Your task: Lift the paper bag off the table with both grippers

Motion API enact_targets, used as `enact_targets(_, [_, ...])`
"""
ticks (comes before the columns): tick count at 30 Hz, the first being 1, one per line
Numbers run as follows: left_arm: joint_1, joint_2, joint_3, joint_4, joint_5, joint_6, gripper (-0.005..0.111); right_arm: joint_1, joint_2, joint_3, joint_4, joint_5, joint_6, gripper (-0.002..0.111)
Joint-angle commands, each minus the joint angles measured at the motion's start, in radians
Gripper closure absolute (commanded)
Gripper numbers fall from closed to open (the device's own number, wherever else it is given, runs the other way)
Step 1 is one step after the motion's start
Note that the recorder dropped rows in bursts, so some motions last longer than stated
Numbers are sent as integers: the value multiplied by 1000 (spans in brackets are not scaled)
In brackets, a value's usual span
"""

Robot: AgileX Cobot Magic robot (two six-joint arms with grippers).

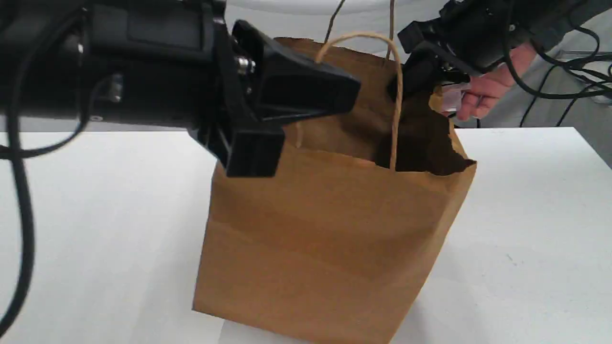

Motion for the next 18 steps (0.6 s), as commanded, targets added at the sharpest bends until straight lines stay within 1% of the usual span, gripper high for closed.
enact_targets(1, [-6, -18, -27, -41, 62, -25, 107, 0, 48, -6, 72, 4, 57, 108])
enact_targets(4, [-6, -18, -38, -44, 86, -44, 107, 28, 71, -6, 84, 4, 67, 108])
enact_targets(9, [-6, -18, -38, -55, 82, -44, 107, 67, 101, -4, 76, 4, 67, 108])
enact_targets(14, [-6, -29, -38, -55, 70, -42, 107, 71, 124, -1, 68, 4, 67, 108])
enact_targets(18, [-6, -56, -38, -18, 26, -46, 107, 71, 124, -1, 55, 4, 67, 108])
